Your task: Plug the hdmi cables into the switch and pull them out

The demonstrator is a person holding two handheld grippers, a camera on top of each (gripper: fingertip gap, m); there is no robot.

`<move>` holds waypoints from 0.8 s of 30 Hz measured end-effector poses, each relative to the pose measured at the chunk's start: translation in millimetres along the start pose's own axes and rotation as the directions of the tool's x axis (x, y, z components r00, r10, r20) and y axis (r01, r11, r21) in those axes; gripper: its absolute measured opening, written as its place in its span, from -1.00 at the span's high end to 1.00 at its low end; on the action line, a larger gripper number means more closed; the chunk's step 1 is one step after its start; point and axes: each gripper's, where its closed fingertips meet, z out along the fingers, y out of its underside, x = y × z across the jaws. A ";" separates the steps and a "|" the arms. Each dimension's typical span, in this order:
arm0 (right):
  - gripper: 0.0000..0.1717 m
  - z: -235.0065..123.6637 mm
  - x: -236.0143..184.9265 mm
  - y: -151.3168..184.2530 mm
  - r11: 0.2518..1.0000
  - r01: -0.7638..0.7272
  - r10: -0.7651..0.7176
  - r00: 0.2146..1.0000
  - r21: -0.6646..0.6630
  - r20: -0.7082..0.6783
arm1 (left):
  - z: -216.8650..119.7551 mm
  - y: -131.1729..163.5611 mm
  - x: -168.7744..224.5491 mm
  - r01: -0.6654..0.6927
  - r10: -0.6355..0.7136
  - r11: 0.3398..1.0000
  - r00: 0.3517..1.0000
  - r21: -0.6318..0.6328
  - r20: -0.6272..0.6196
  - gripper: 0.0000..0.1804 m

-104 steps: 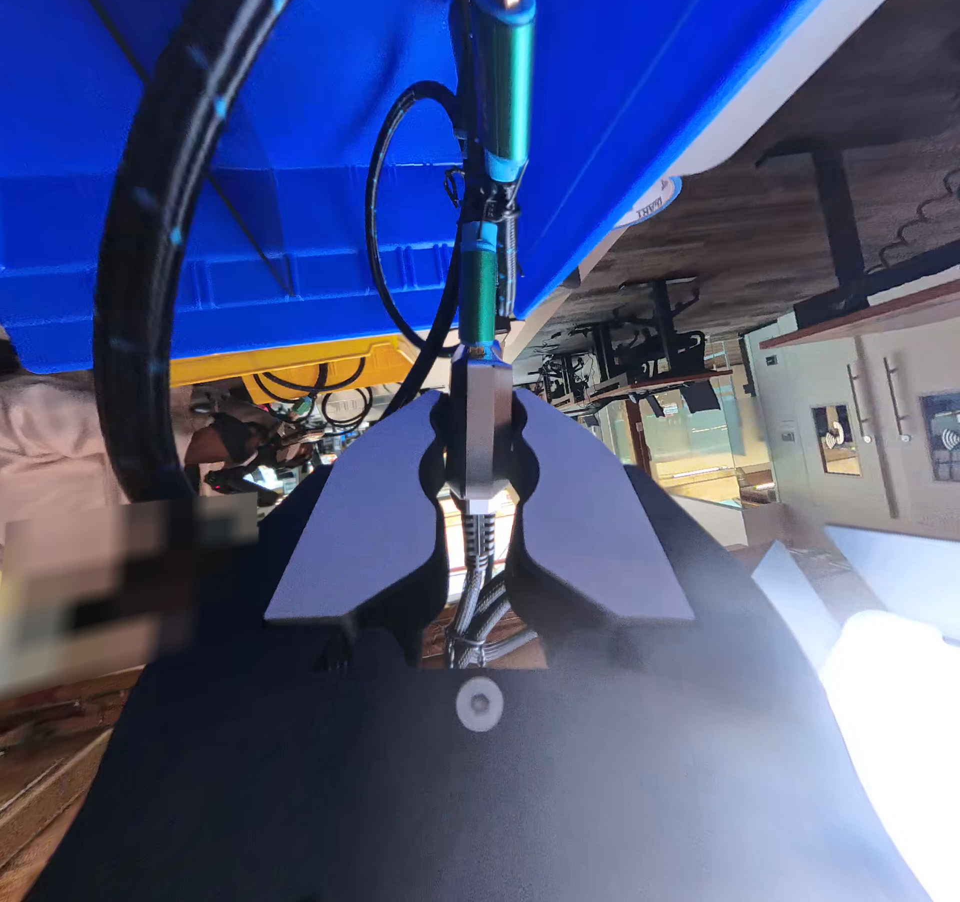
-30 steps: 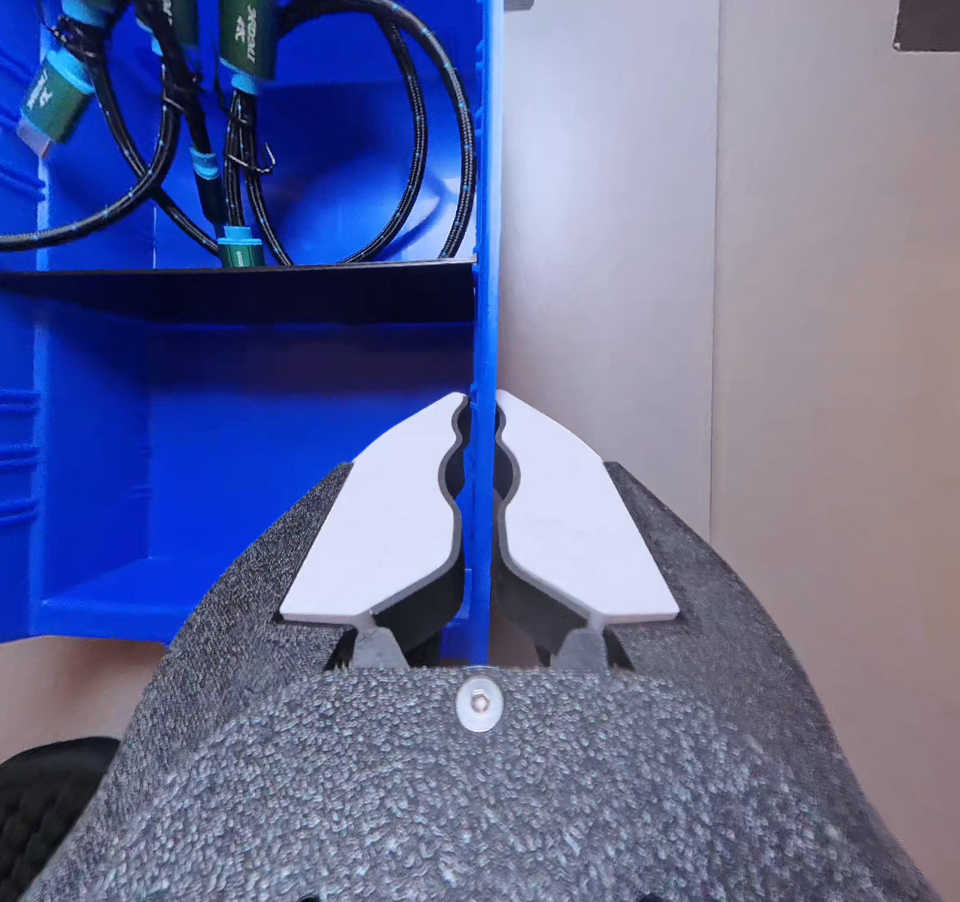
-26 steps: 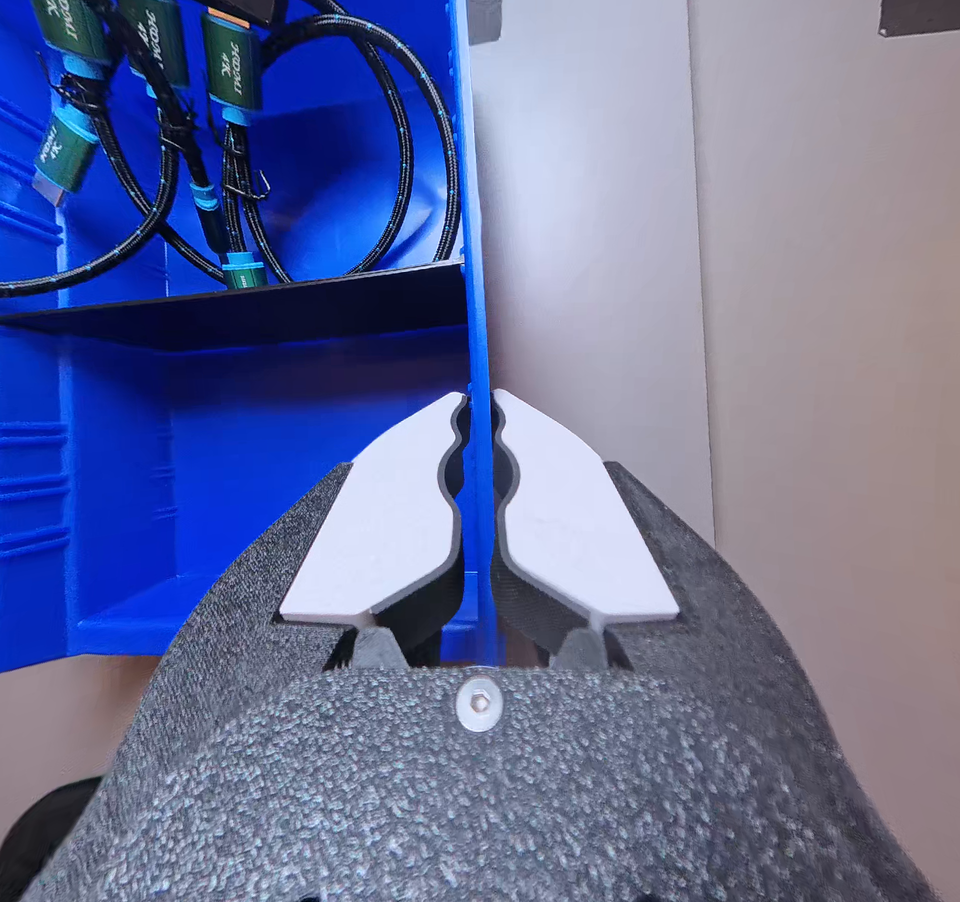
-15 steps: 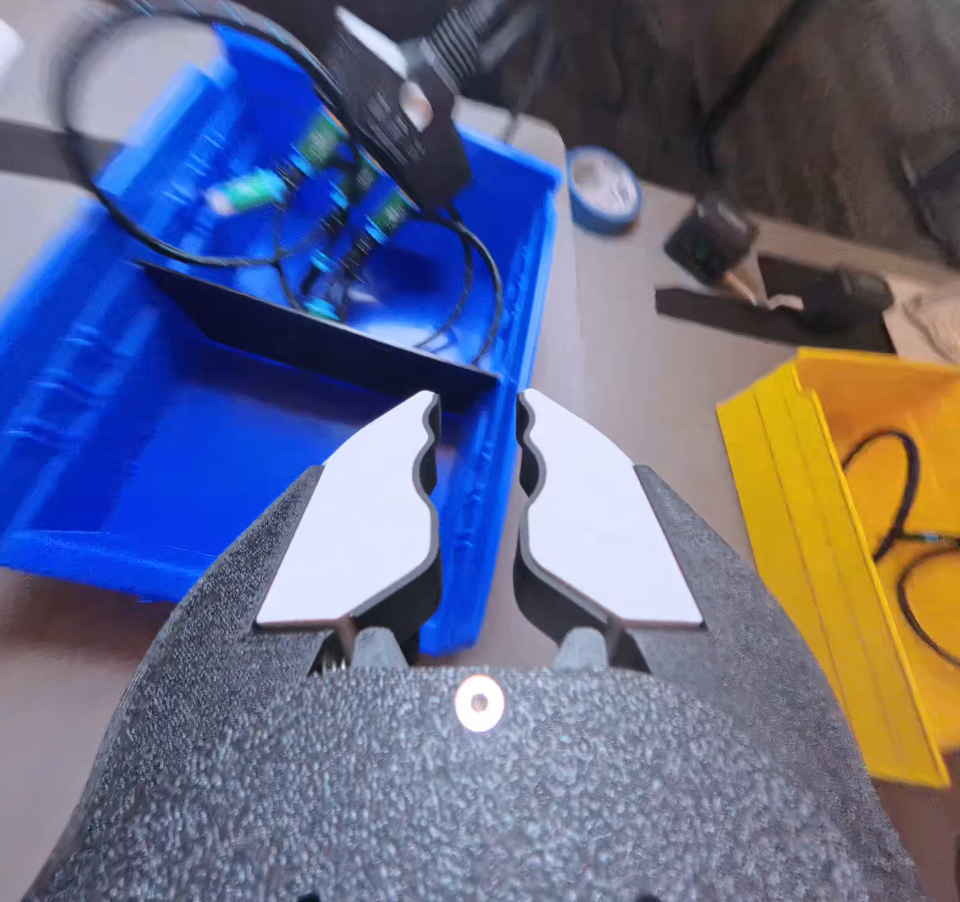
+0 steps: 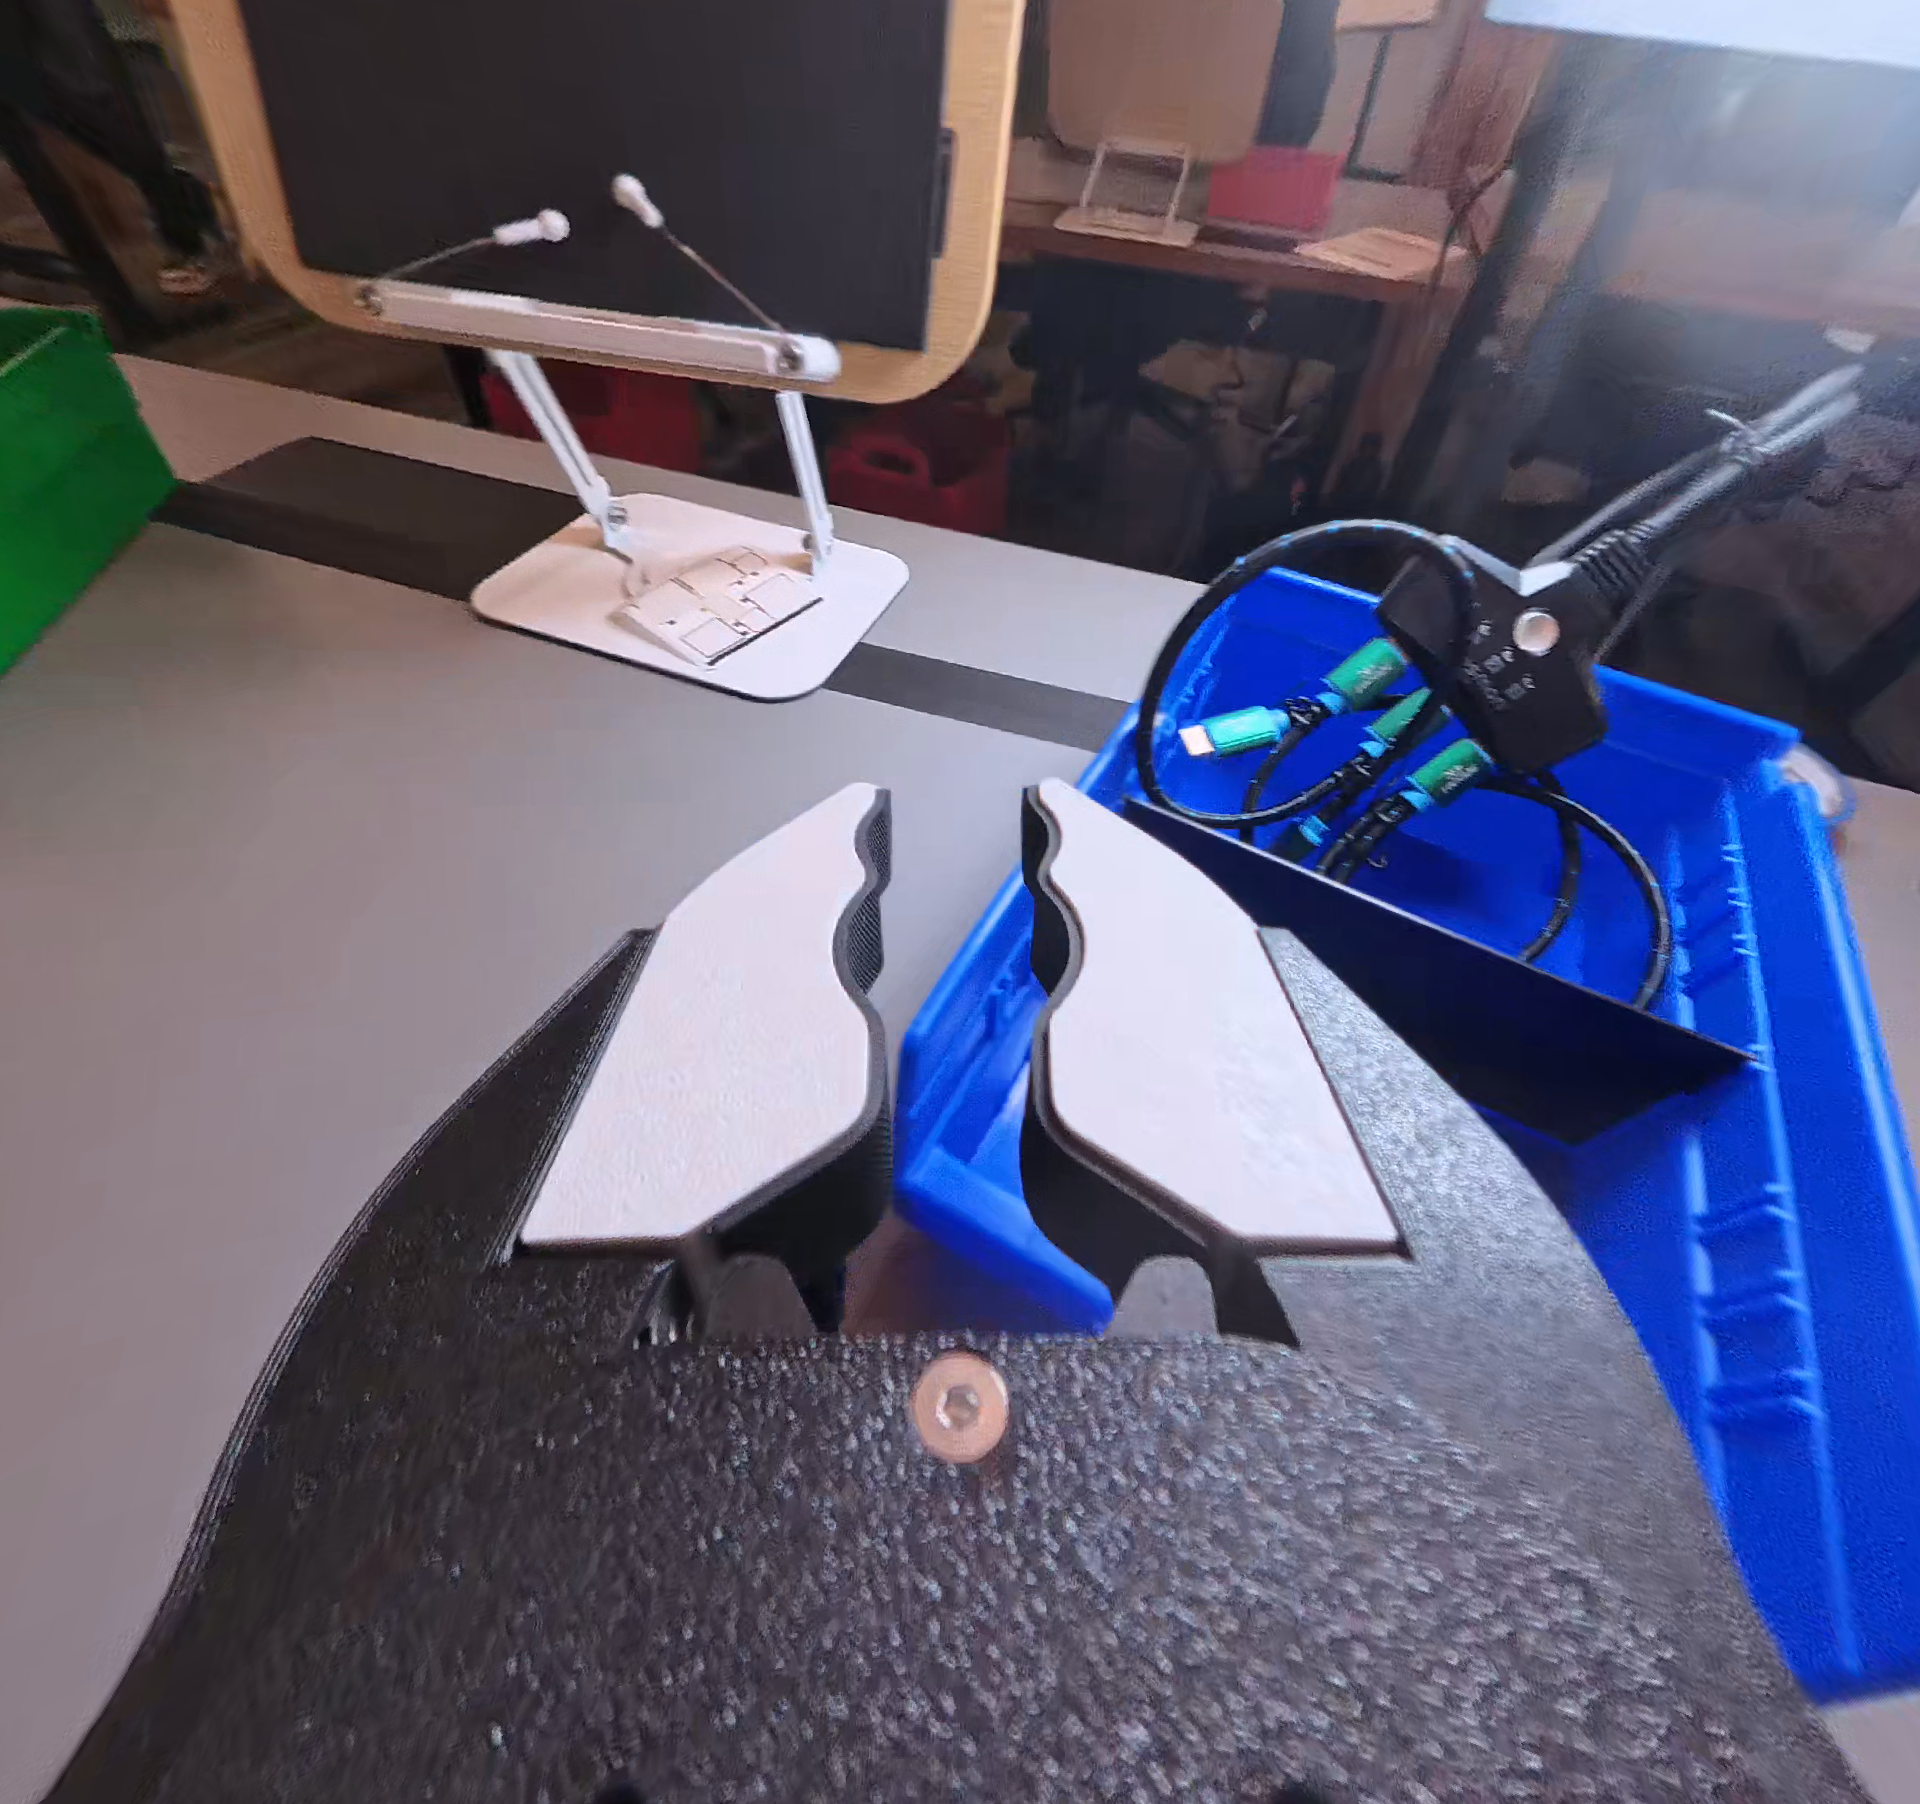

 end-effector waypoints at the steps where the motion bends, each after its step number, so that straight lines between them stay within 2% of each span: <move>1: 0.72 -1.9 -13.8 3.9 1.000 0.012 -0.012 1.000 0.019 0.028 | -7.1 -2.7 -6.1 -0.009 0.009 1.000 0.999 -0.006 0.043 1.00; 3: 0.72 -3.7 -39.6 14.2 0.999 0.016 -0.019 0.995 0.033 0.103 | -24.2 -10.7 -12.9 0.030 -0.032 0.999 0.998 0.033 0.045 0.96; 6: 0.71 -2.2 -67.9 25.0 0.999 -0.006 -0.004 0.976 0.045 0.218 | -27.3 1.4 -36.3 0.107 -0.106 0.994 0.994 -0.019 0.037 0.56; 8: 0.69 1.7 -79.4 27.6 0.998 0.000 -0.014 0.967 0.056 0.256 | -12.0 6.1 -43.4 0.130 -0.131 0.990 0.991 -0.046 -0.022 0.42; 9: 0.68 3.8 -84.4 29.1 0.998 0.011 -0.027 0.963 0.060 0.270 | -1.2 8.8 -41.3 0.138 -0.143 0.988 0.987 -0.073 -0.067 0.45; 10: 0.67 5.1 -89.3 31.0 0.998 0.020 -0.038 0.959 0.065 0.282 | 8.9 13.3 -40.7 0.117 -0.126 0.987 0.989 -0.111 -0.079 0.57; 11: 0.67 5.9 -93.1 33.8 0.997 0.030 -0.048 0.955 0.066 0.292 | 15.7 16.1 -45.6 0.079 -0.085 0.987 0.996 -0.141 -0.037 0.66; 13: 0.66 6.4 -96.9 41.9 0.997 0.057 -0.070 0.952 0.054 0.298 | 15.4 7.2 -41.1 0.041 -0.045 0.989 0.999 -0.141 -0.026 0.68; 15: 0.66 6.5 -96.5 48.7 0.997 0.069 -0.079 0.952 0.042 0.294 | 12.5 -11.4 -26.0 0.045 -0.049 0.996 0.997 -0.074 -0.056 0.69; 19: 0.66 8.6 -99.2 51.1 0.999 0.031 -0.038 0.941 0.029 0.336 | 4.2 -28.9 -3.1 0.098 -0.105 0.993 0.986 -0.062 -0.129 0.70; 20: 0.66 9.0 -100.5 50.5 0.999 0.023 -0.032 0.938 0.030 0.346 | -2.8 -35.9 3.2 0.122 -0.127 0.992 0.974 -0.035 -0.188 0.68; 22: 0.66 8.0 -102.9 49.4 0.999 0.024 -0.037 0.935 0.039 0.354 | -31.4 -63.4 -8.5 0.216 -0.178 0.968 0.951 0.130 -0.252 0.63; 24: 0.66 6.6 -104.8 48.8 0.998 0.035 -0.051 0.933 0.051 0.355 | -62.5 -82.0 -52.2 0.330 -0.262 0.902 0.931 0.280 -0.254 0.61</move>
